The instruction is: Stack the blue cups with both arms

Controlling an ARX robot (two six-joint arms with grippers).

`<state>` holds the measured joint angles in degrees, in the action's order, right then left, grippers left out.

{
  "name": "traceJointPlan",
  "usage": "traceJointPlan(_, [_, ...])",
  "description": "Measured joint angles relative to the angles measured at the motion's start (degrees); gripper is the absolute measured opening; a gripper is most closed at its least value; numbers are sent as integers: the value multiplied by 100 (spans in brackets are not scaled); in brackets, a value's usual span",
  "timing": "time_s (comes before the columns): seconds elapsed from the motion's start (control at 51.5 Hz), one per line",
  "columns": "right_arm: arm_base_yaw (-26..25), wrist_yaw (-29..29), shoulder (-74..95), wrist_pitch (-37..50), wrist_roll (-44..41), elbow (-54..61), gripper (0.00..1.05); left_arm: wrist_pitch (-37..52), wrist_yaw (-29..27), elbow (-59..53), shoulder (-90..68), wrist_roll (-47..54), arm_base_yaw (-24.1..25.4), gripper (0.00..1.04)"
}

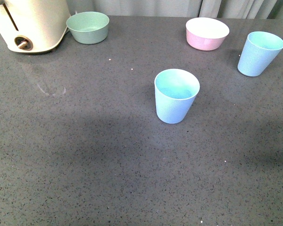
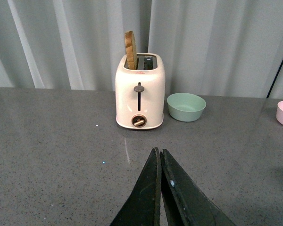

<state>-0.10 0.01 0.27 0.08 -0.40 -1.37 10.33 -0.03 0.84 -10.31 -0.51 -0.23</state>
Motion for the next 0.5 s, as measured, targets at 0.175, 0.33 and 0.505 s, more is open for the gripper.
traceJointPlan(0.175, [0, 0, 0, 0, 2, 0, 96, -994, 2, 2, 935, 2, 2, 2])
traceJointPlan(0.33, [0, 0, 0, 0, 0, 0, 96, -1021, 2, 2, 992, 4, 2, 2])
traceJointPlan(0.505, [0, 0, 0, 0, 0, 0, 96, -1025, 2, 2, 994, 2, 2, 8])
